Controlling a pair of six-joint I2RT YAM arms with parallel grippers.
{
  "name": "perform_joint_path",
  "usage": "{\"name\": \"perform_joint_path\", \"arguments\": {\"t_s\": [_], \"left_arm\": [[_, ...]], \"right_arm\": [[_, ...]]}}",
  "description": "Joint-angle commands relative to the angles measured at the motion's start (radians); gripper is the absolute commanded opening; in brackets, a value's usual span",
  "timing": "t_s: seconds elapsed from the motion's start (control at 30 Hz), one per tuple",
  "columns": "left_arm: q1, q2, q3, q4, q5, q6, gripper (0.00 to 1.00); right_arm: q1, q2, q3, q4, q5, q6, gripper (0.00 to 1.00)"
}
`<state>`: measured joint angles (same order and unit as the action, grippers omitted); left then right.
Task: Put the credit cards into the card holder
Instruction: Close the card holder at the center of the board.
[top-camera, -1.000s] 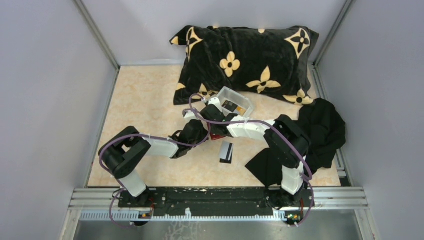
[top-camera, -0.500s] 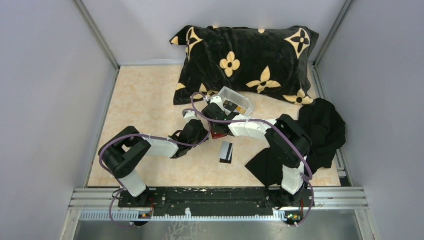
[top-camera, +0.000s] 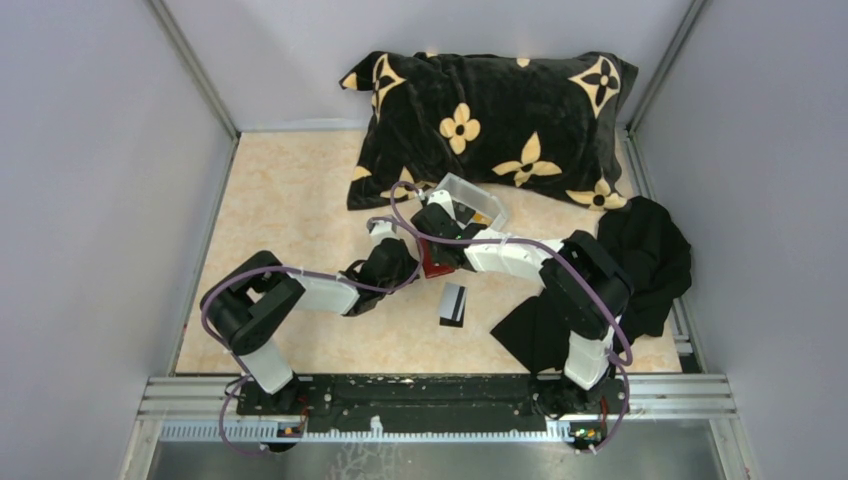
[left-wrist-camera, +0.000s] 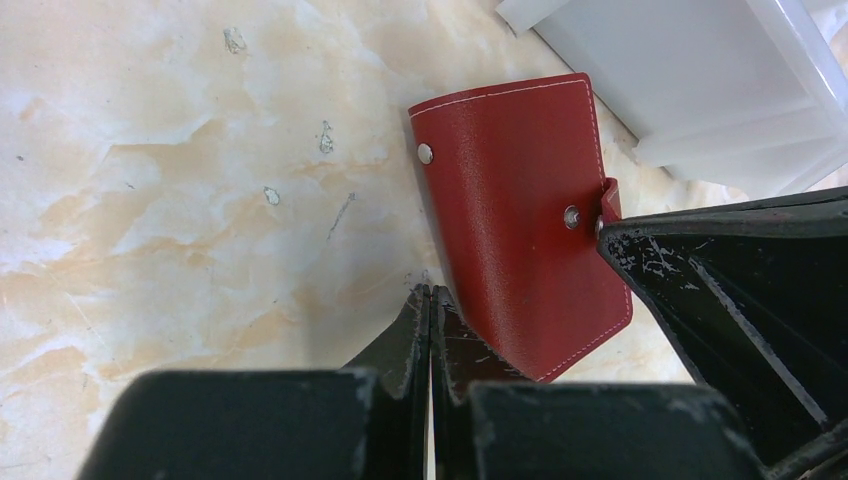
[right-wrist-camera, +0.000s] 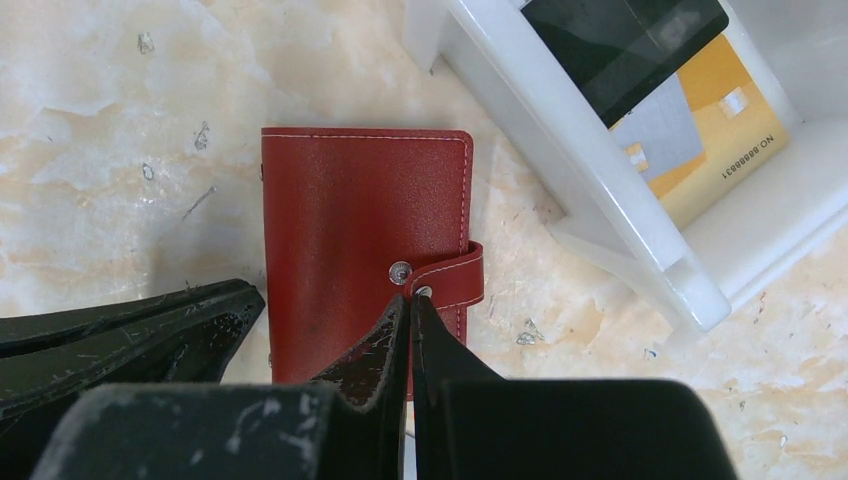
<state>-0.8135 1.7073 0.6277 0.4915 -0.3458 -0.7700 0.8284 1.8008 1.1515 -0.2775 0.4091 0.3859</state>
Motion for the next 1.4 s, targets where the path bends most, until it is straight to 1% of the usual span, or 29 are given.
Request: {"name": "perform_joint_path", "arguments": {"t_s": [0.0,0.43,1.0,1.37], "left_arm": [[-0.005,0.034,0.008,-0.062,0.027,0.002,0.00],[-0.006,0.051,0.024,-0.062,0.034,0.005,0.00],[-0.006,0.060,0.024,-0.064,0.039,0.008,0.00],[-0.005,0.064,0.034,-0.065,0.039,0.013,0.00]], "right_arm": [[-0.005,-0.021,0.018,0.022,-0.004,-0.010,0.01],[-0.005,0.015,0.061,0.024,-0.025,-0.016,0.01],[-0.024,0.041,0.110,0.018,-0.011,-0.031,0.01],[-0.029,0.074,0.115,0.013,-0.049,-0.033,0.01]]}}
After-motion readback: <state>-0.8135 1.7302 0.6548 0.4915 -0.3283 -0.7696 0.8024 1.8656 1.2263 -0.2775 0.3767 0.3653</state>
